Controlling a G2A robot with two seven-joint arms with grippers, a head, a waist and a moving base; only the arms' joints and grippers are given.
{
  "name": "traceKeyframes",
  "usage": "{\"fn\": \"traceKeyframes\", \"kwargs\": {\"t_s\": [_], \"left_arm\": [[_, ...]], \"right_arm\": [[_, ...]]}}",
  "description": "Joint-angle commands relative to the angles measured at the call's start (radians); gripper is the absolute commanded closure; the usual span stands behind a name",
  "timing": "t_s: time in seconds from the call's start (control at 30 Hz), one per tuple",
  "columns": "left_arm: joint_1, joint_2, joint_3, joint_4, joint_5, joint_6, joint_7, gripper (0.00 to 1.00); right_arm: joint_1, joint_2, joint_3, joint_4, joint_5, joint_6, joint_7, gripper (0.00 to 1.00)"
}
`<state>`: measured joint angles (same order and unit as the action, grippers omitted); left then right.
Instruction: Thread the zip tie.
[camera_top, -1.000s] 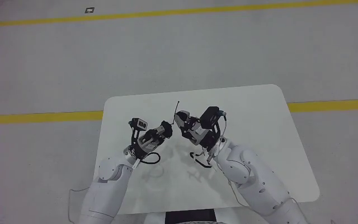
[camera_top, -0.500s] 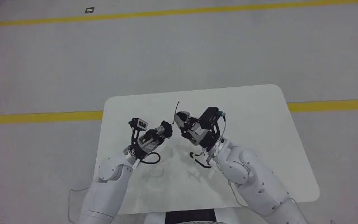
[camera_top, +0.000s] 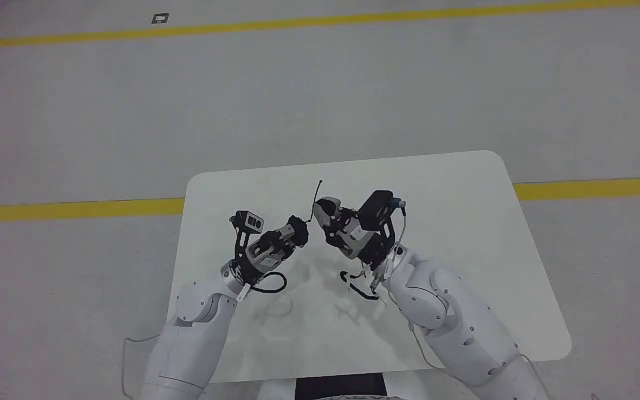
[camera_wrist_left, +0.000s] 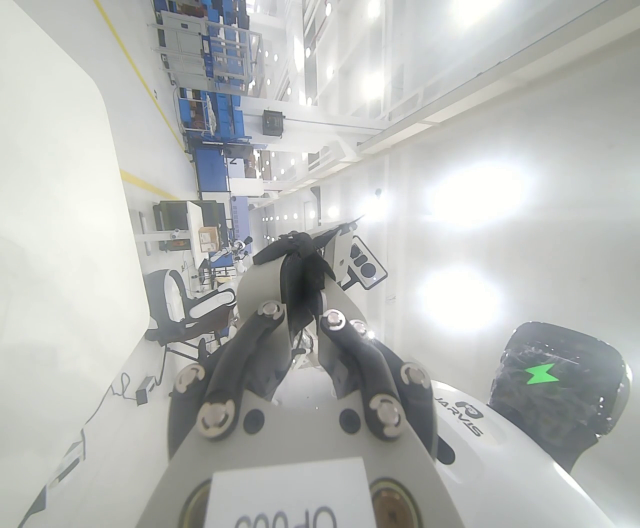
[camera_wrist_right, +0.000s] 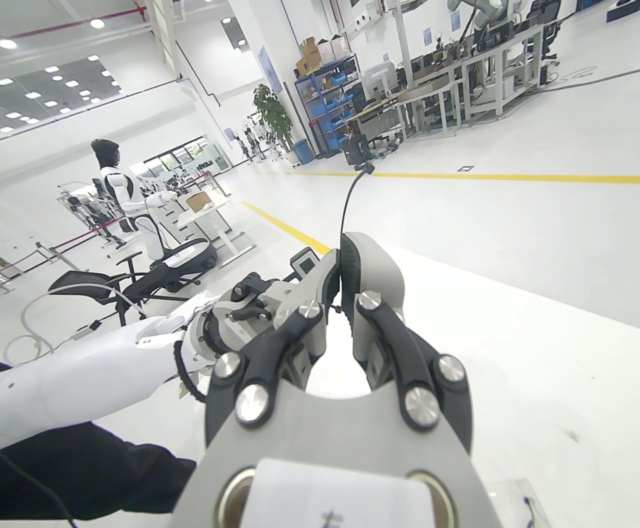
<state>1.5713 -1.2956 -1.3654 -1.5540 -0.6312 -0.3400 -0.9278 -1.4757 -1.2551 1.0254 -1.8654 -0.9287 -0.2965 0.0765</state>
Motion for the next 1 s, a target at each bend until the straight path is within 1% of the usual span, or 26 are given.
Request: {"fn": "traceKeyframes", "kwargs": {"t_s": [0.0,0.2,0.67,0.97], "left_arm": [[0.0,0.0,0.0,0.0,0.0,0.0,0.0,1.0],[0.0,0.0,0.0,0.0,0.0,0.0,0.0,1.0],[0.0,0.0,0.0,0.0,0.0,0.0,0.0,1.0],[0.0,0.0,0.0,0.0,0.0,0.0,0.0,1.0]], "right_arm": [[-0.001,0.0,-0.001,-0.001,0.002,-0.003,0.001,1.0],[-0.001,-0.001,-0.005,0.001,0.004,-0.009,0.002,1.0],[0.002,-0.003,-0.006,0.007,-0.005,0.007,0.0,1.0],[-0.001,-0.003,-0.005,0.004,-0.008,0.002,0.01,1.0]]}}
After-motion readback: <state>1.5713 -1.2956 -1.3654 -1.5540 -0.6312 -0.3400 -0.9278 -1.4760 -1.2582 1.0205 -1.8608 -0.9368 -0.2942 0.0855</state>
